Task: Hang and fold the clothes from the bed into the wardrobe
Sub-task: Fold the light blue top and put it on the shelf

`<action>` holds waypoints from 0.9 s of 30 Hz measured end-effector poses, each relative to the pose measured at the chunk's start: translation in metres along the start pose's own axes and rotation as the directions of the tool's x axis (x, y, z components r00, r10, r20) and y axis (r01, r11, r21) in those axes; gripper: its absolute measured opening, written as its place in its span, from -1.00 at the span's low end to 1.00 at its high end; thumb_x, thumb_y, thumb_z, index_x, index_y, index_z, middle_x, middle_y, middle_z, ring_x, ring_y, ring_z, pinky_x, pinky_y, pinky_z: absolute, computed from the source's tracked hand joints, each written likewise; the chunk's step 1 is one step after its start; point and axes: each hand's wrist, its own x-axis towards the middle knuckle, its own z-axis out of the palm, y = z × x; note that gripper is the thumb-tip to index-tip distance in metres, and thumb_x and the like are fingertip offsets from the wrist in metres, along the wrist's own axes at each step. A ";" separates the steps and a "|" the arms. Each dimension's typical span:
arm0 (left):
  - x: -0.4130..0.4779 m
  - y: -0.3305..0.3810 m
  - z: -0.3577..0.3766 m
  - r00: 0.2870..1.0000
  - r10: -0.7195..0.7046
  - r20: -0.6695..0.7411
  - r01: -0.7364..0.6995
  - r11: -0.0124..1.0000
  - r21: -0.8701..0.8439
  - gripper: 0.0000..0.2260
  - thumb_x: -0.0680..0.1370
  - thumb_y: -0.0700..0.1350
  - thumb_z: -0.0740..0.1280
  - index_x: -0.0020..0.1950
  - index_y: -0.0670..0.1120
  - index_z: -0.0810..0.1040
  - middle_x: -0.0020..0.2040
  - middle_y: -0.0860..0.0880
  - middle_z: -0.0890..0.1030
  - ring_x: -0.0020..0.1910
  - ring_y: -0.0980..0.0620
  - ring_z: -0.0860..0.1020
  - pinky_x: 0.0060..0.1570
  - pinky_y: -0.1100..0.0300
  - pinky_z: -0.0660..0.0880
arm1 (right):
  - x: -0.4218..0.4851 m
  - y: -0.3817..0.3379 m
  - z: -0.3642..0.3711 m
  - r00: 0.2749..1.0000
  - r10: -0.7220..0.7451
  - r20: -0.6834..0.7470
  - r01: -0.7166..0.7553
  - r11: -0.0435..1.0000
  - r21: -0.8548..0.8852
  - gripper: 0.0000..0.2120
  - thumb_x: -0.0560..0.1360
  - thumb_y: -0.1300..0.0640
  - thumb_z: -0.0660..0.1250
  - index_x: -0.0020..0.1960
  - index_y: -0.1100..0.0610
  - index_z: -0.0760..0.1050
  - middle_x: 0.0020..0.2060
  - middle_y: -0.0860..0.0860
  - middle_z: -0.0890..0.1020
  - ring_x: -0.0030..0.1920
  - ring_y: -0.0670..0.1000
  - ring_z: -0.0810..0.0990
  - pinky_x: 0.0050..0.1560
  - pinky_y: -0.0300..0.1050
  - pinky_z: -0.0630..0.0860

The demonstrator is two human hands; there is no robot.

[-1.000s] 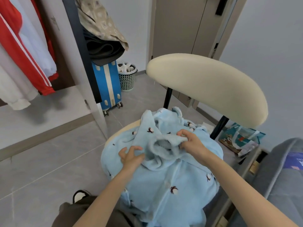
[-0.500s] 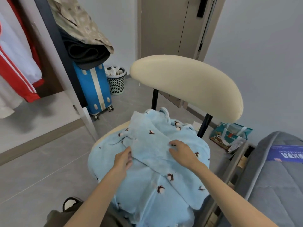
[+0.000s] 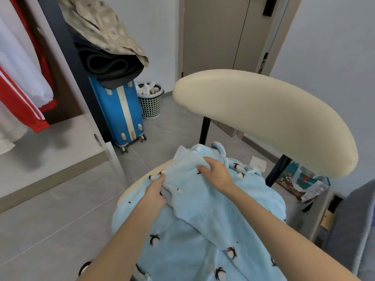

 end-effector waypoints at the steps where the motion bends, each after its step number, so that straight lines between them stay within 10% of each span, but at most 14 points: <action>1: 0.002 0.003 -0.003 0.999 0.008 0.038 -0.005 0.997 -0.072 -0.75 0.64 -0.10 0.23 0.25 -0.19 0.49 0.27 -0.21 0.53 0.05 -0.12 0.56 0.16 0.02 0.43 | 0.006 -0.003 -0.002 1.000 -0.021 -0.008 0.021 0.999 0.034 -0.88 0.58 0.09 0.28 -0.04 0.11 0.55 -0.15 0.05 0.66 -0.07 0.06 0.60 0.01 -0.03 0.49; 5: 0.011 0.012 -0.019 0.999 0.044 -0.014 -0.047 0.972 -0.230 -0.68 0.65 -0.11 0.19 0.40 -0.16 0.40 0.25 -0.14 0.55 0.21 -0.13 0.53 0.12 0.03 0.46 | 0.010 0.000 0.002 0.999 -0.039 0.021 0.038 0.997 0.064 -0.81 0.58 0.07 0.30 0.19 -0.06 0.50 -0.25 -0.15 0.56 -0.19 -0.20 0.53 -0.15 -0.38 0.42; 9: 0.003 0.000 -0.028 0.992 0.125 0.015 -0.126 0.992 0.019 -0.55 0.61 -0.15 0.27 0.49 0.02 0.27 0.23 -0.06 0.56 0.18 -0.10 0.54 0.07 0.00 0.52 | -0.009 0.031 -0.004 0.965 0.244 0.100 -0.213 0.944 -0.252 -0.58 0.53 -0.17 0.30 0.25 0.07 0.39 0.09 0.03 0.54 0.13 0.05 0.49 0.17 -0.01 0.46; 14: -0.020 -0.036 -0.018 1.000 0.019 -0.014 -0.016 0.987 0.159 -0.55 0.50 -0.13 0.44 0.35 -0.20 0.45 0.24 -0.19 0.56 0.19 -0.22 0.54 0.22 -0.18 0.47 | -0.071 0.075 -0.051 0.876 0.432 0.214 -0.252 0.790 -0.559 -0.37 0.43 -0.38 0.28 0.27 0.07 0.37 0.18 -0.01 0.52 0.11 -0.01 0.49 0.09 -0.18 0.40; 18: -0.037 -0.050 -0.003 0.996 0.089 -0.010 -0.089 0.996 0.011 -0.62 0.59 -0.18 0.31 0.41 -0.15 0.40 0.32 -0.17 0.51 0.26 -0.22 0.50 0.23 -0.20 0.44 | -0.113 0.089 -0.074 0.789 0.483 0.381 -0.225 0.803 -0.553 -0.45 0.54 -0.18 0.28 0.40 0.10 0.28 0.30 0.02 0.43 0.32 0.07 0.41 0.15 -0.18 0.33; 27: -0.053 -0.042 0.018 0.949 0.250 0.193 -0.273 0.956 0.105 -0.60 0.61 -0.18 0.27 0.44 0.03 0.33 0.31 0.03 0.50 0.26 -0.04 0.49 0.09 -0.02 0.53 | -0.103 0.061 -0.148 0.985 0.163 -0.051 -0.167 0.865 -0.474 -0.79 0.57 0.00 0.27 0.16 0.05 0.44 -0.04 0.07 0.59 -0.08 0.07 0.56 -0.12 0.02 0.53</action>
